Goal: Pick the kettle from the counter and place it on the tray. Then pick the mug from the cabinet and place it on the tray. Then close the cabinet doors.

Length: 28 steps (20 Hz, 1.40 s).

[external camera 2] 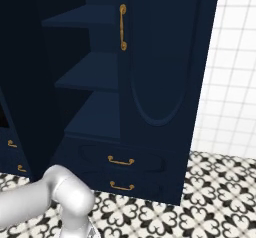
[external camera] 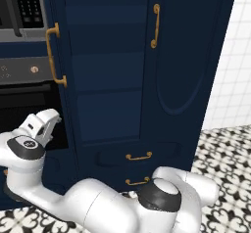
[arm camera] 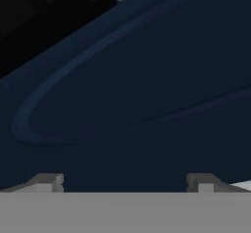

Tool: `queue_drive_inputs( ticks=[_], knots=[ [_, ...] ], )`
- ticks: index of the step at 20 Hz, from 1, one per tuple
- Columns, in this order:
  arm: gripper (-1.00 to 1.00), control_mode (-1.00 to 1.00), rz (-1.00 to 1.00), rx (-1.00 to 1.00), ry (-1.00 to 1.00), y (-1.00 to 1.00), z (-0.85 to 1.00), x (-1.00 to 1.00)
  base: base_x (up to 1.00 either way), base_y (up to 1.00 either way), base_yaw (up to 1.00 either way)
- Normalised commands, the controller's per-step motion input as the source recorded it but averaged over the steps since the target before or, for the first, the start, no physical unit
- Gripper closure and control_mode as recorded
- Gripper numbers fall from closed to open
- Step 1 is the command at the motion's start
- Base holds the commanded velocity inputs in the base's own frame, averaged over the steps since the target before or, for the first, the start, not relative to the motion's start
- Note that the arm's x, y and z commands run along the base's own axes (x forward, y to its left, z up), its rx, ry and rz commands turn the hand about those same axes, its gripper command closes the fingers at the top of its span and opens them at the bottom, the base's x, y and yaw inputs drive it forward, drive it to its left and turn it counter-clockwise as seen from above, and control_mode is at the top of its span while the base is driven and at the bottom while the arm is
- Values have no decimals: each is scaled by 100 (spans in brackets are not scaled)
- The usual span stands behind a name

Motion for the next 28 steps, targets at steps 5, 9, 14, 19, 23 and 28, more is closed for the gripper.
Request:
queue_drive_inputs(
  ticks=[5,9,14,19,23,28],
  knots=[
    [-100,-100,0,-1,0,0,-17,68,0,0,0],
    [-100,-100,-3,0,0,-1,-12,62,0,0,0],
    [-100,-100,-6,0,-2,-24,-5,39,0,0,0],
    [-100,-100,-5,0,-3,-42,0,21,0,0,0],
    [-100,-100,0,1,-7,-76,0,6,0,0,0],
    [-100,-100,0,3,-11,-72,0,13,0,0,0]
  ],
)
